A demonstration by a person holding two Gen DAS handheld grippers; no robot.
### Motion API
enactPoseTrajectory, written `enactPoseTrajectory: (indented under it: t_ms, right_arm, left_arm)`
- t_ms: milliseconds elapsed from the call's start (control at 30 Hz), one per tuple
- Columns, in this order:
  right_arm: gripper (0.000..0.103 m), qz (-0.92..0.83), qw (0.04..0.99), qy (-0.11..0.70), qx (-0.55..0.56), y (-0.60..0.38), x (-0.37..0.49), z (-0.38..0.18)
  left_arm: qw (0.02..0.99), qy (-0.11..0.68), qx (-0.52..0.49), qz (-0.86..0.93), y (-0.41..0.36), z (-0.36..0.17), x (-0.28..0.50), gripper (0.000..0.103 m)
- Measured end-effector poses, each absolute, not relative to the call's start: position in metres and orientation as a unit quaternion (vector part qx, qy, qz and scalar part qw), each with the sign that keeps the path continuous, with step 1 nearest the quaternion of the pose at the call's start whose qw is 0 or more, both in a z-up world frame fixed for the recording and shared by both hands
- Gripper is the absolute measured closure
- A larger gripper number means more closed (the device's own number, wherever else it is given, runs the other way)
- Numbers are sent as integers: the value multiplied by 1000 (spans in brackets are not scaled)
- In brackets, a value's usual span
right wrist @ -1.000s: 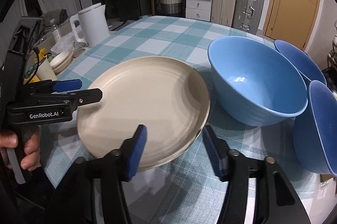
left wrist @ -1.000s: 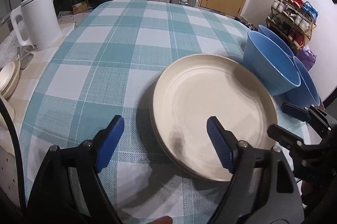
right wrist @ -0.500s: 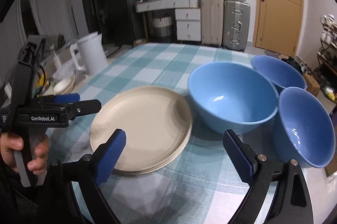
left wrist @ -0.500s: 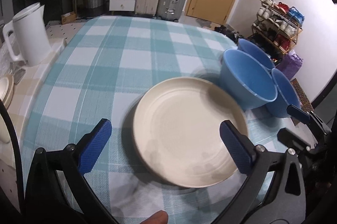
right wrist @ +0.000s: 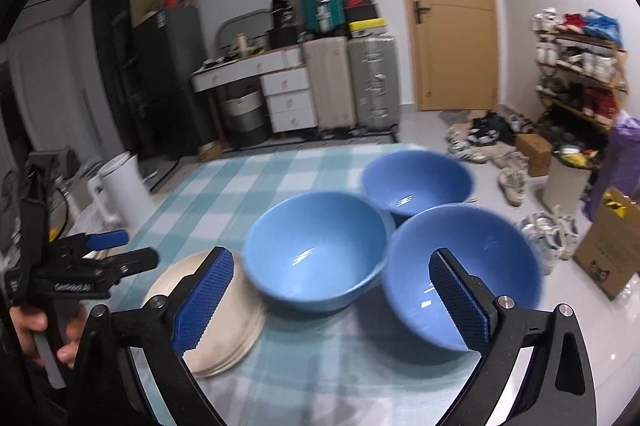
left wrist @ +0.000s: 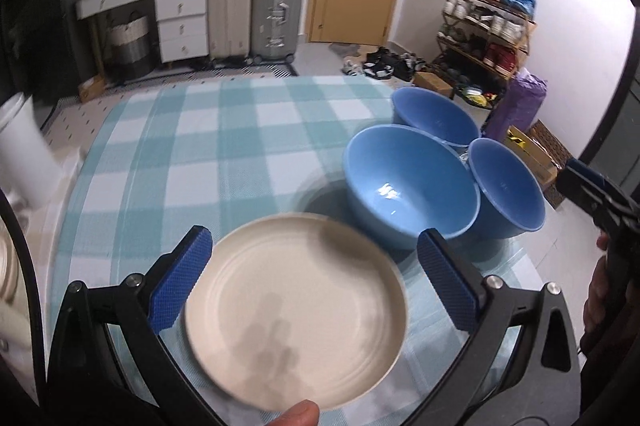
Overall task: Organize plates and bowls
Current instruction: 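Move both grippers to the rim of a large light-blue bowl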
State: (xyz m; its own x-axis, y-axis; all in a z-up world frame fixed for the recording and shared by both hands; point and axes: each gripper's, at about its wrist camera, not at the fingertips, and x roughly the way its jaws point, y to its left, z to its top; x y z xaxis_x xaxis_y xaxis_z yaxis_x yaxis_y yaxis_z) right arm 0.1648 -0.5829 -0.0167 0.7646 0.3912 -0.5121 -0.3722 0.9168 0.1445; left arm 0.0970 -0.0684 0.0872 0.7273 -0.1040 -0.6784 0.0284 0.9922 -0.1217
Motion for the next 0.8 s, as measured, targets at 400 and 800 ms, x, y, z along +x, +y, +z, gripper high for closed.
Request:
enactPoseTrajectory:
  t_ms: [400, 800]
  right_arm:
    - [1, 167, 949, 266, 6, -623, 202, 12]
    - [1, 141, 945, 294, 14, -638, 257, 17]
  left_arm:
    - [930, 357, -29, -83, -119, 116, 156, 1]
    - [927, 357, -21, -114, -147, 138, 217, 1]
